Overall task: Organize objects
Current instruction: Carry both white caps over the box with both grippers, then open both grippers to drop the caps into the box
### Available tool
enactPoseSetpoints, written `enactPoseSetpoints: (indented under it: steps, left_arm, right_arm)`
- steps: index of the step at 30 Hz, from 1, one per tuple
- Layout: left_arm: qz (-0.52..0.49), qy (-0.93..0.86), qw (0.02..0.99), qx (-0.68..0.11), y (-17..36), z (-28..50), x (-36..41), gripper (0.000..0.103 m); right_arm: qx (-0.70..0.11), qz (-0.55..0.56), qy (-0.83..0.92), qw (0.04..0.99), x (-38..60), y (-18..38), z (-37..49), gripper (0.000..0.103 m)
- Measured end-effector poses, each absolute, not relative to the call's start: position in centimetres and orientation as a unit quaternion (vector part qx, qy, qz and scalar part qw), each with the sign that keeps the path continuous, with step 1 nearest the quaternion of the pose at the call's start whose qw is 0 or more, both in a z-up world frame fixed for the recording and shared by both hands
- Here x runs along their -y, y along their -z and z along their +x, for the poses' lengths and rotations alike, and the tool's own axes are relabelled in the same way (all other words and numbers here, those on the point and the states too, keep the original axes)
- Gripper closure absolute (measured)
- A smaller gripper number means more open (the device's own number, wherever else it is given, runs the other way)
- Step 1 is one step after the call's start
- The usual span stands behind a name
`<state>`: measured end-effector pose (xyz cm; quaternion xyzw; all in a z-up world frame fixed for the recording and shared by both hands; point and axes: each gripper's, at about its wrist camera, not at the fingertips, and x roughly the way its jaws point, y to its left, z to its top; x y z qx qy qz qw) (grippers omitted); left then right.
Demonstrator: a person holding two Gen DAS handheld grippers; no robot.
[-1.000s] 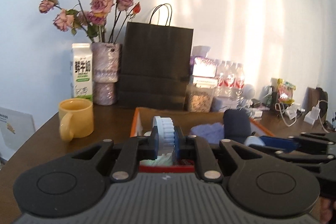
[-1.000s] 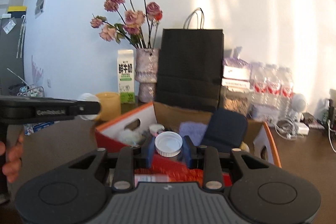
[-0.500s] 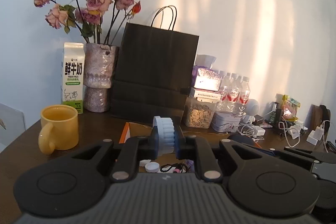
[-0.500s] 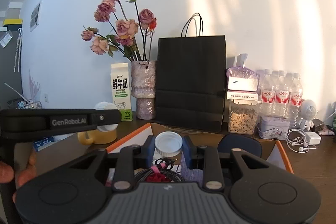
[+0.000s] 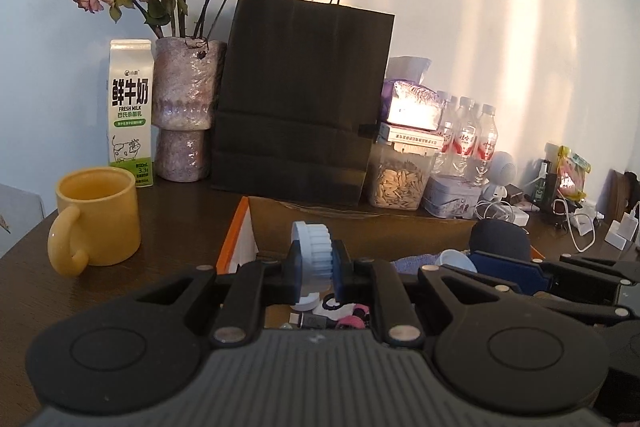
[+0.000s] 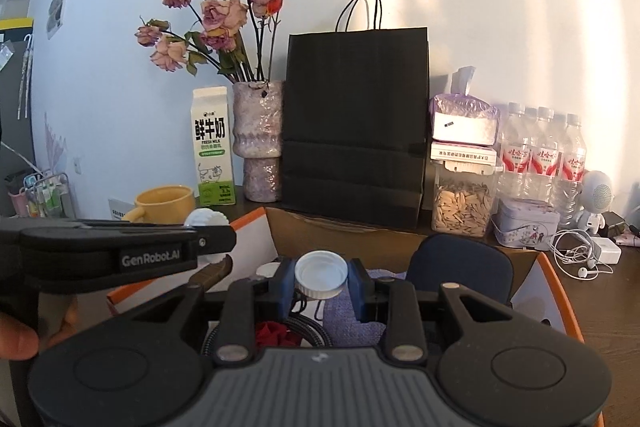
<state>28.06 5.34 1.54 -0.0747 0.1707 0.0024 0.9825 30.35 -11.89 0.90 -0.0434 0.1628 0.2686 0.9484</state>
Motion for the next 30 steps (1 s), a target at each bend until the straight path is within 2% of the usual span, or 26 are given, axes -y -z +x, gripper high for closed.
enactPoseSetpoints:
  steps: [4, 5, 6, 7, 8, 9, 10, 13, 30]
  left_arm:
    - [-0.072, 0.002, 0.984, -0.164, -1.8, 27.7, -5.2, 0.087]
    - [-0.073, 0.005, 0.984, -0.16, -1.8, 27.6, -5.3, 0.083]
    - [-0.072, 0.006, 0.985, -0.159, -1.8, 27.5, -5.3, 0.065]
    - [-0.07, 0.005, 0.985, -0.158, -1.9, 27.4, -5.3, 0.05]
    - [-0.069, 0.0, 0.985, -0.157, -1.8, 27.3, -5.3, 0.015]
    - [-0.068, -0.006, 0.986, -0.15, -1.8, 27.1, -5.3, 0.0]
    - [-0.066, -0.011, 0.988, -0.139, -1.8, 26.8, -5.2, 0.0]
    - [-0.061, -0.012, 0.988, -0.139, -1.9, 26.7, -5.0, 0.0]
    - [-0.081, -0.016, 0.987, -0.138, -1.7, 26.0, -5.7, 0.0]
  right_arm:
    - [-0.165, -0.049, -0.269, 0.948, 11.8, -0.8, 30.1, 0.076]
    - [-0.167, -0.05, -0.268, 0.947, 11.8, -0.7, 30.1, 0.075]
    - [-0.169, -0.052, -0.267, 0.947, 11.8, -0.6, 30.0, 0.072]
    - [-0.172, -0.053, -0.265, 0.947, 11.9, -0.5, 30.0, 0.056]
    - [-0.175, -0.052, -0.263, 0.947, 11.9, -0.5, 30.1, 0.033]
    - [-0.177, -0.049, -0.262, 0.947, 12.1, -0.4, 30.1, 0.021]
    - [-0.176, -0.045, -0.26, 0.948, 12.2, -0.4, 30.1, 0.006]
    - [-0.173, -0.04, -0.256, 0.95, 12.5, -0.4, 29.9, 0.0]
    - [-0.175, -0.033, -0.246, 0.953, 13.2, -0.4, 29.3, 0.0]
